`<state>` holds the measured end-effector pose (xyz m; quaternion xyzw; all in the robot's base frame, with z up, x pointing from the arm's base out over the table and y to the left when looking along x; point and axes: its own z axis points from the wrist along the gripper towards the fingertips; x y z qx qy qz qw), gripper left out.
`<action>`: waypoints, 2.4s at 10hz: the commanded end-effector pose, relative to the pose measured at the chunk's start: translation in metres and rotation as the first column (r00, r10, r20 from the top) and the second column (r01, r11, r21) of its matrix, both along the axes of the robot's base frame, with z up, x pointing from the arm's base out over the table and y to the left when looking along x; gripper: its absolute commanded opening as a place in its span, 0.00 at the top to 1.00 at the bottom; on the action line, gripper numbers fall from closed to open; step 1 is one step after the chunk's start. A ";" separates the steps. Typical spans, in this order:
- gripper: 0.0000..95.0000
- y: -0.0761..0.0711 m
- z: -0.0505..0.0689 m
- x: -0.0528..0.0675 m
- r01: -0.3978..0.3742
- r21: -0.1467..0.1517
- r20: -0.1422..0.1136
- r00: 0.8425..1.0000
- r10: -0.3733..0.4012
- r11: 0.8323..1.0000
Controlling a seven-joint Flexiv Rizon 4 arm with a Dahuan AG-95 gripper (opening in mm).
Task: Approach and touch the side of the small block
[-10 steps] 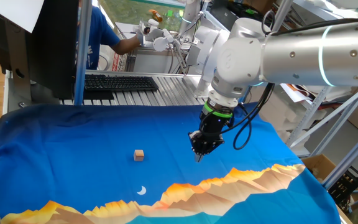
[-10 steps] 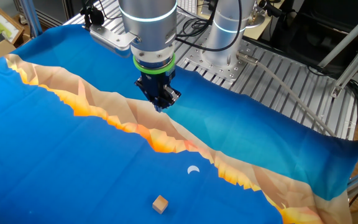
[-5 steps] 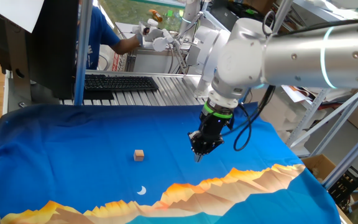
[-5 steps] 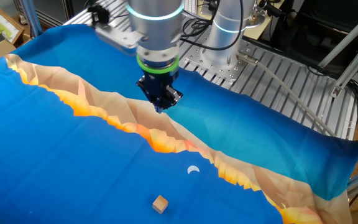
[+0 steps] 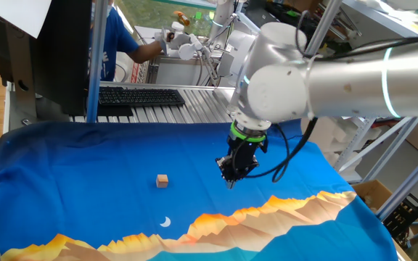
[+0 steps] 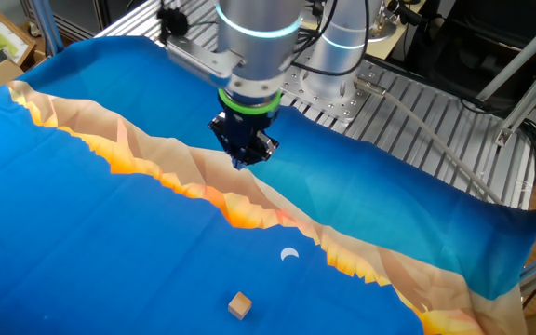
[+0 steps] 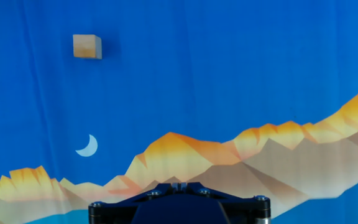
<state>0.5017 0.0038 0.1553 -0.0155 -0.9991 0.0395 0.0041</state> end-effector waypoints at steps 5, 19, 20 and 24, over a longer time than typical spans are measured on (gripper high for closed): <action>1.00 0.000 0.001 -0.001 -0.004 0.052 -0.019 1.000 0.005 0.999; 1.00 0.030 0.013 0.061 0.021 0.054 -0.031 0.999 -0.019 0.998; 1.00 0.033 0.013 0.066 0.024 0.049 -0.032 0.999 -0.022 0.999; 1.00 0.061 0.015 0.114 0.050 0.036 -0.049 0.998 -0.048 0.998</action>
